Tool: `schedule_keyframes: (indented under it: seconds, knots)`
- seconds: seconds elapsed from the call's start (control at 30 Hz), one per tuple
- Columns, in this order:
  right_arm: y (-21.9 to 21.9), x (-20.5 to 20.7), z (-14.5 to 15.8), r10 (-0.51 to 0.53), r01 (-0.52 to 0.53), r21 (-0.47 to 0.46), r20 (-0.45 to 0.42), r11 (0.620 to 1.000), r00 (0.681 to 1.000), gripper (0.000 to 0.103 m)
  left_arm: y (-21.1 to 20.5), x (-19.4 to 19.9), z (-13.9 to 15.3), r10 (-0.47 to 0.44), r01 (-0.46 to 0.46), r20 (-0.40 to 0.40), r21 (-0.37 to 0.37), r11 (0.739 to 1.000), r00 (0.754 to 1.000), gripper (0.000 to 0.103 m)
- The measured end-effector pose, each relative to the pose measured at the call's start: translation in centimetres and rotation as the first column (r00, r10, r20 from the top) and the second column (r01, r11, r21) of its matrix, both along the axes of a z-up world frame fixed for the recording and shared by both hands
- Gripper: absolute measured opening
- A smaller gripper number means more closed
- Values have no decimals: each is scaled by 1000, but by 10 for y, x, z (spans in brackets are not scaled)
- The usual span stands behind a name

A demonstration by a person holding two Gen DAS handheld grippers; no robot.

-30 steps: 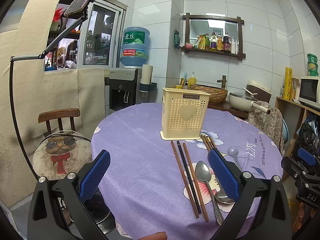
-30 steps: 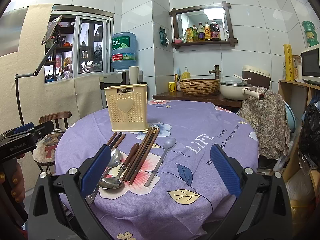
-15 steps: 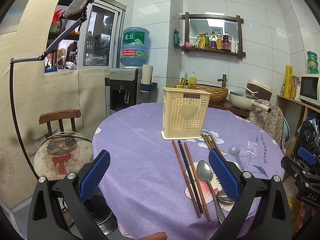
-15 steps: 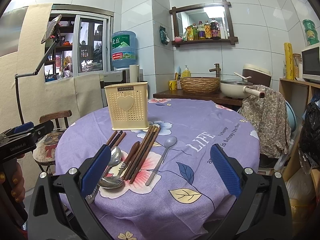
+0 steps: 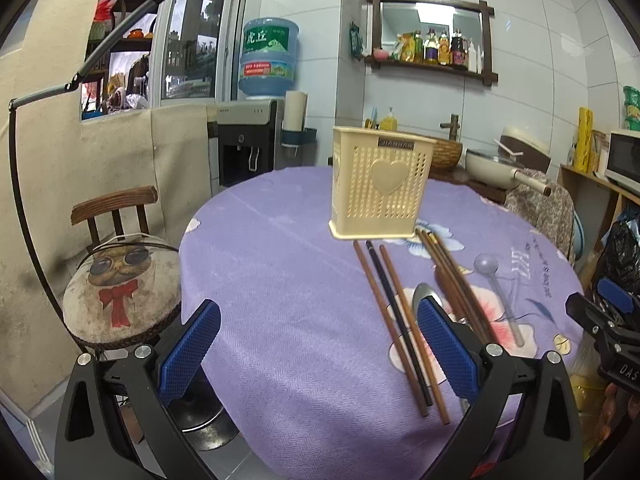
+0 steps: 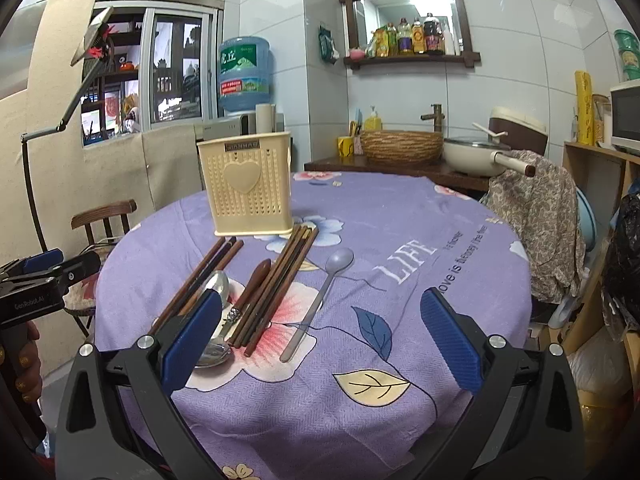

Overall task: Organize utensils
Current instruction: 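Move the left tool toward the chopsticks while the right tool approaches them too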

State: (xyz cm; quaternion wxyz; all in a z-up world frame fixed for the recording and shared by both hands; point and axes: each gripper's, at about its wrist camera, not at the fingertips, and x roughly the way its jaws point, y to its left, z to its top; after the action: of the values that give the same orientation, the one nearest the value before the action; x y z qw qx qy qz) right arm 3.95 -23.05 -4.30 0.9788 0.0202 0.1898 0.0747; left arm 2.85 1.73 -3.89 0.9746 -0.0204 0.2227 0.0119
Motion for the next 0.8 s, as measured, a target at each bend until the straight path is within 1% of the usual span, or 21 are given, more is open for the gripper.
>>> schedule_keyframes:
  seconds: [0.1,0.23,0.33,0.4,0.53,0.63,0.67,0.73,0.8]
  knots:
    - [2,14,-5,17,-17,-5,-37,1000,999,98,5,9,-5,17,-17,-32,-7,1000,999,97]
    - [7,36,-9,42,-43,-13,-90,999,995,98,10,21,-6,48,-48,-46,1,999,998,97]
    - [6,57,-10,66,-63,26,-152,998,986,98,12,33,-2,50,-49,-62,10,999,997,97]
    - [6,72,-11,79,-71,47,-193,996,978,98,11,44,0,33,-32,-79,12,999,996,97]
    - [5,95,-9,75,-63,57,-247,996,966,98,9,70,-4,4,0,-146,29,1000,989,97]
    - [4,115,-5,54,-46,35,-270,998,961,98,6,93,-7,-11,22,-215,51,998,976,97]
    - [4,121,-4,45,-39,28,-277,999,960,98,5,99,-7,-12,26,-232,55,998,973,94]
    - [4,137,-1,32,-25,26,-298,999,954,95,6,112,-7,-30,41,-260,40,998,965,90]
    - [6,152,0,39,-31,28,-322,999,946,85,7,124,-6,-39,47,-286,20,999,957,87]
